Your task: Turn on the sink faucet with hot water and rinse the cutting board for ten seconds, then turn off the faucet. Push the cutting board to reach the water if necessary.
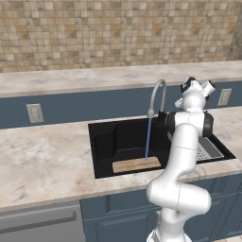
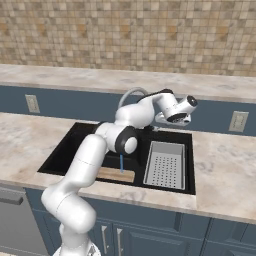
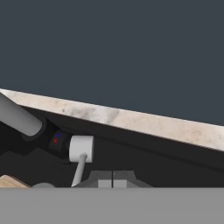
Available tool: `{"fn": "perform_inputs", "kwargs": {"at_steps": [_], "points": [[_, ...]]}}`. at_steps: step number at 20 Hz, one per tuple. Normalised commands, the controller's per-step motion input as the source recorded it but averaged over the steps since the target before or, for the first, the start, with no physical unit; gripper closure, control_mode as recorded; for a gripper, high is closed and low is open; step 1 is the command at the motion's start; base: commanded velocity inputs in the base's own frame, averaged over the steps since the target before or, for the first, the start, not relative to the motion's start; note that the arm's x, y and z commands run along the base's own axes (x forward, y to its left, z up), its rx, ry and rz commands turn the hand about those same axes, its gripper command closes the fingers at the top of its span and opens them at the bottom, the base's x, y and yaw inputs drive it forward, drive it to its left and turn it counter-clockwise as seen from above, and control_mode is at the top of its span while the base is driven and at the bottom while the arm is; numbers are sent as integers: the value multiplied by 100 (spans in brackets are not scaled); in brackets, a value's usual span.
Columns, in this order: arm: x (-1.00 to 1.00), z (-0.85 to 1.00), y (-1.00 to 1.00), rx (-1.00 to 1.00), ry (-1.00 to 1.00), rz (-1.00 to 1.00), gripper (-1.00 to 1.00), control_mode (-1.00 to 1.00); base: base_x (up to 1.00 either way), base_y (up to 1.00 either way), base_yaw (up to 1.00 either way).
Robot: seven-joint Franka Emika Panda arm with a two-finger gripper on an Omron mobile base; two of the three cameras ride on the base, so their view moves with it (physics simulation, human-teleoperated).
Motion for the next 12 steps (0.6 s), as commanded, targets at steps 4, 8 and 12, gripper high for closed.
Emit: {"fn": "perform_inputs", "kwargs": {"at_steps": [4, 8, 12], "points": [[0, 0, 0, 0, 0, 0, 100, -100, 0, 0, 0], [0, 0, 0, 0, 0, 0, 100, -100, 0, 0, 0], [0, 0, 0, 0, 0, 0, 100, -100, 0, 0, 0]]}}
